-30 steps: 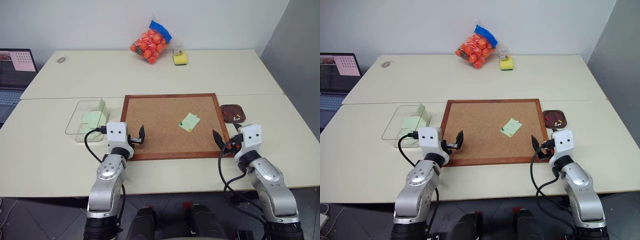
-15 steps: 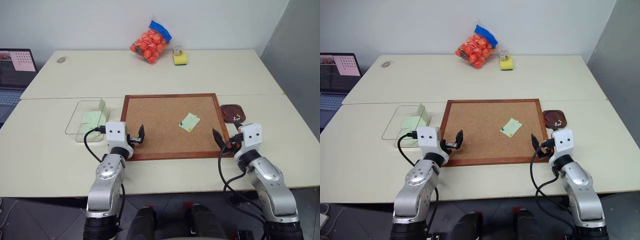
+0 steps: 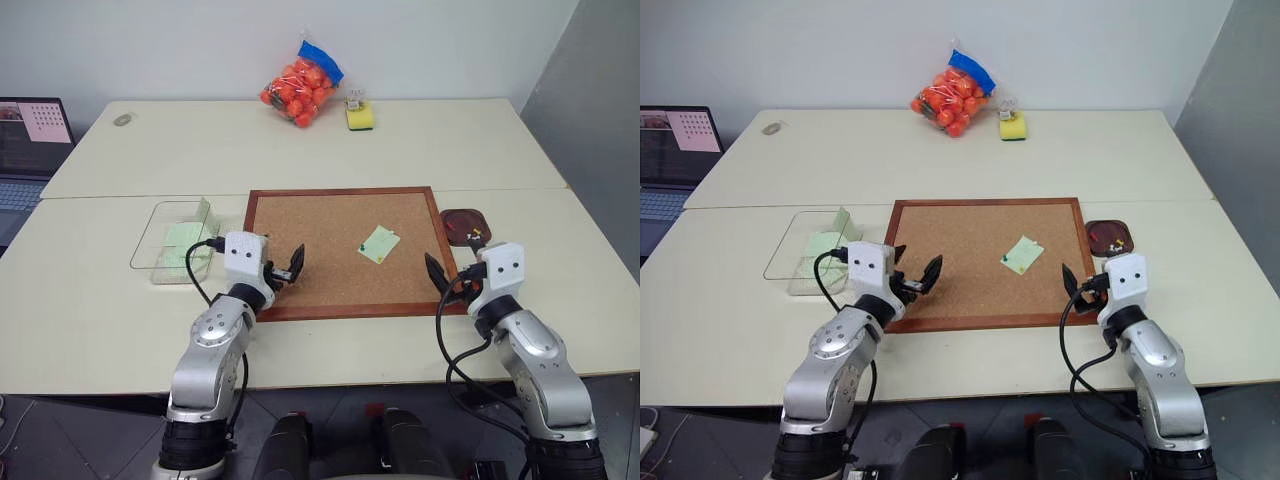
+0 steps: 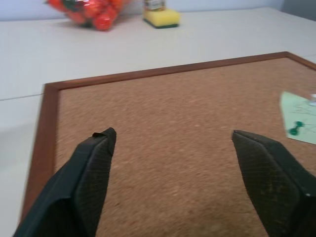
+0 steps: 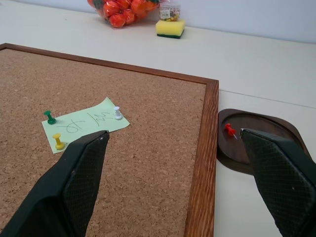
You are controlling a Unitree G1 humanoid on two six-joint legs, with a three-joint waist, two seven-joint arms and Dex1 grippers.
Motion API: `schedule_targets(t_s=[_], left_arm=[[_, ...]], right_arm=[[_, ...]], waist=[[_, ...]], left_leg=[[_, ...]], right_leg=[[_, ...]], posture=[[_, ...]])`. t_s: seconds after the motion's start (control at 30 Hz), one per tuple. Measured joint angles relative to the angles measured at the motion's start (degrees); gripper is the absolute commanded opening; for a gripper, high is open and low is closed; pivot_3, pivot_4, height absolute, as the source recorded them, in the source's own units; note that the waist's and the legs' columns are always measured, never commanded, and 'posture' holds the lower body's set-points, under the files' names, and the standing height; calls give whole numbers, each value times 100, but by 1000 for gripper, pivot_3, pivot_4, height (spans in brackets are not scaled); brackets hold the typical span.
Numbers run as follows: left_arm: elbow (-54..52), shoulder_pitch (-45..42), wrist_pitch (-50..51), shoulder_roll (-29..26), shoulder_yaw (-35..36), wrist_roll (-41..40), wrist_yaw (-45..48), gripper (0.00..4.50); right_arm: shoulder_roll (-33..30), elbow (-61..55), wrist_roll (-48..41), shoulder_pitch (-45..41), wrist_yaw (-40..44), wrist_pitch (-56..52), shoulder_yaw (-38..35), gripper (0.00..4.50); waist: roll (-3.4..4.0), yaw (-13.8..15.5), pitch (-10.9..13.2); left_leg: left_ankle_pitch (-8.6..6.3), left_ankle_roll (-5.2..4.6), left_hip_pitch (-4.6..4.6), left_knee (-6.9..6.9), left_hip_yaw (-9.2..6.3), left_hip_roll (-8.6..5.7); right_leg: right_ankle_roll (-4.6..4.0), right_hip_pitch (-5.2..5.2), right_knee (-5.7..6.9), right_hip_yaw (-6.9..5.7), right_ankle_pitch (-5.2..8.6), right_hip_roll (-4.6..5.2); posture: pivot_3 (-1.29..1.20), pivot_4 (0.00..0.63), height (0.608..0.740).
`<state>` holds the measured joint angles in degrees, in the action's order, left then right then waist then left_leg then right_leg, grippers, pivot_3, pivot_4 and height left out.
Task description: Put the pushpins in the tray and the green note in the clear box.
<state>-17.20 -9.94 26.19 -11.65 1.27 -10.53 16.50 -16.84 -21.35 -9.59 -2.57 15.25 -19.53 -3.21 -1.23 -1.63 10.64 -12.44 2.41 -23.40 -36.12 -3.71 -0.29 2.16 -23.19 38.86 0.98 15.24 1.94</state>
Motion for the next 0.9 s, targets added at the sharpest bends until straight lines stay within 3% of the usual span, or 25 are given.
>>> schedule_targets(t_s=[0.17, 0.33, 0.5, 0.9], left_arm=[[287, -320, 1, -355, -309, -159, 699, 2066], [584, -495, -26, -391, -440, -193, 1007, 888], [779, -612, -37, -398, -515, -230, 1210, 9], [1564, -944, -33, -376, -684, -75, 1275, 9]], right_arm=[[-47, 201, 12, -199, 106, 0, 20, 4500], [-68, 334, 62, -349, 177, 1, 101, 4500], [-71, 434, 67, -486, 210, 1, 111, 4500], [21, 1139, 390, -1275, 241, 32, 532, 4500]], waist=[[0, -2, 0], [0, -2, 0], [0, -4, 0], [0, -9, 0]], left_leg=[[0, 0, 0, 0, 0, 0], [0, 0, 1, 0, -1, 0], [0, 0, 1, 0, 1, 0], [0, 0, 3, 0, 1, -1]], right_leg=[[-4, 0, 1, 0, -2, -1], [-5, 0, 1, 0, -3, -1], [-5, 0, 2, 1, -3, 0], [-12, 1, 3, 1, -7, -1]], posture=[[0, 150, 740], [0, 150, 740], [0, 150, 740], [0, 150, 740]])
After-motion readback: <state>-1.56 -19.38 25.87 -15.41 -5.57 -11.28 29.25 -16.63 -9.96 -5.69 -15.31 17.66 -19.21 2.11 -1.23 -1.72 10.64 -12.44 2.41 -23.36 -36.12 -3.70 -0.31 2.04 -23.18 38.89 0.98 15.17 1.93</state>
